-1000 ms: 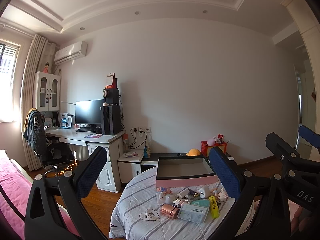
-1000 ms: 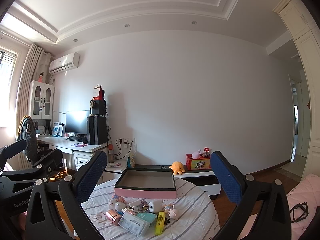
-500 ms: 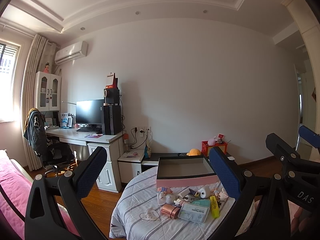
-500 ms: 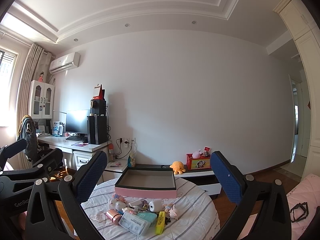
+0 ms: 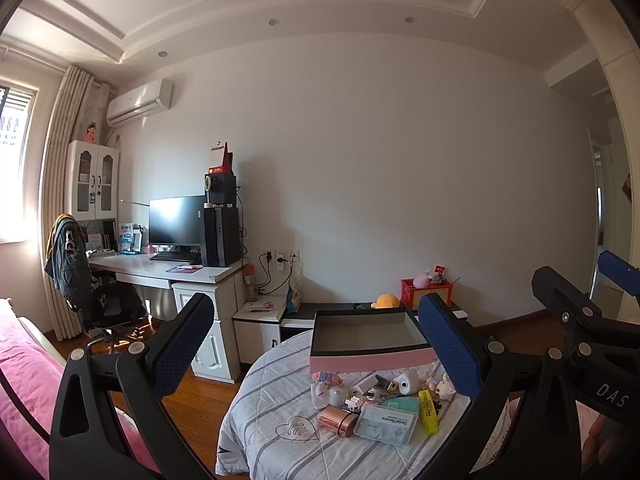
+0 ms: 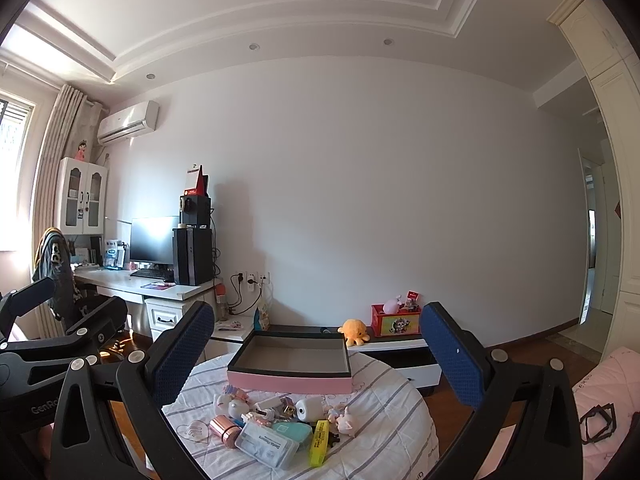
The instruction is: Organize rigid objects
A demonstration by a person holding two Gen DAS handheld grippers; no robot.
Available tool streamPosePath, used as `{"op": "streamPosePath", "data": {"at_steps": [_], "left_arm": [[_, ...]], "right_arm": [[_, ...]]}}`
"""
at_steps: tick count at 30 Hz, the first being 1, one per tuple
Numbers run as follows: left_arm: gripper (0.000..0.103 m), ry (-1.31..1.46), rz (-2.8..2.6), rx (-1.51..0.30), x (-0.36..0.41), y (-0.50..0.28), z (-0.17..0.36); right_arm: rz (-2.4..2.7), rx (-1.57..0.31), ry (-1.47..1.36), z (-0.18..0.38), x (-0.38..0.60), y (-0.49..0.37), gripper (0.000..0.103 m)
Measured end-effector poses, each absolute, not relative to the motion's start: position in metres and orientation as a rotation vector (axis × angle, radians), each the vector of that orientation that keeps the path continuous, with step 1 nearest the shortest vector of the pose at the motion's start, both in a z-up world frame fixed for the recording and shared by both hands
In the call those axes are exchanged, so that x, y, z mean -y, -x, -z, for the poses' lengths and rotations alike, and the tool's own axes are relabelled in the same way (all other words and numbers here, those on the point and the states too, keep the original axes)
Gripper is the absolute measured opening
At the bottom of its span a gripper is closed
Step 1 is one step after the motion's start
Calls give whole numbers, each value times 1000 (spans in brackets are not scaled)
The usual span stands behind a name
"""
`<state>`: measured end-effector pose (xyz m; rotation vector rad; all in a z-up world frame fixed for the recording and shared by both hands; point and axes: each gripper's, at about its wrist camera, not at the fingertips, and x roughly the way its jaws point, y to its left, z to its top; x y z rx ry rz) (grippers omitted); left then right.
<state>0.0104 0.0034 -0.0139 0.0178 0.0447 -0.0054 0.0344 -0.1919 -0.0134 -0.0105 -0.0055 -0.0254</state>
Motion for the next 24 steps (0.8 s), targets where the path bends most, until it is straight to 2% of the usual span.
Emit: {"op": "streamPosePath", "data": {"at_steps": [12,19,24], "left_arm": [[103,-43,27,-100,6,-48,34],[103,-52,45,-211,7,-96,71],[103,-91,53,-350,3,-139,122]], "right_arm": [[42,-57,-1,33,201,-63,103],[46,-199,-22,75,215,-110,103],[53,-325,-16,119,227,-149,103]]}}
